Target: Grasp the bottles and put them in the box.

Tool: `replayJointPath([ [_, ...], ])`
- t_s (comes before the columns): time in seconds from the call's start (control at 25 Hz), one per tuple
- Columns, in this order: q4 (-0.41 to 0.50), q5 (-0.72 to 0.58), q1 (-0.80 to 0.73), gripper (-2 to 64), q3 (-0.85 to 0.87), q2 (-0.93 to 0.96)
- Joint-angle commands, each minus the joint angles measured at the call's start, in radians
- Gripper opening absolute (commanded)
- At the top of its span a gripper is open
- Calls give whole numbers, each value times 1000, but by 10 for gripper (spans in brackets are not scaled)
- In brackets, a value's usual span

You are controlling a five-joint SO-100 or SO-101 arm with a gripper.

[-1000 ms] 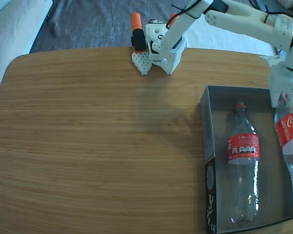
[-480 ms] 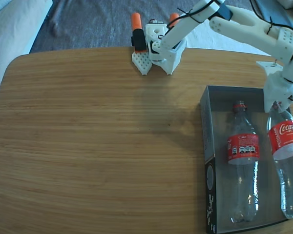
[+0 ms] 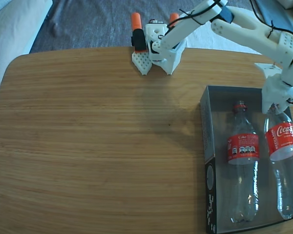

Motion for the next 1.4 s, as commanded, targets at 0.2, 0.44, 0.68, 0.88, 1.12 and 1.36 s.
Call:
replayJointPath([
  [0.2,5,-5,2,-3,-52,5],
  [0.44,8,5,3,21,-52,3],
  [0.68,9,8,26,273,-51,14],
  [0.88,9,6,57,304,-52,20],
  [1.12,89,6,147,252,-103,66],
  [1.36,150,5,284,222,-95,207],
])
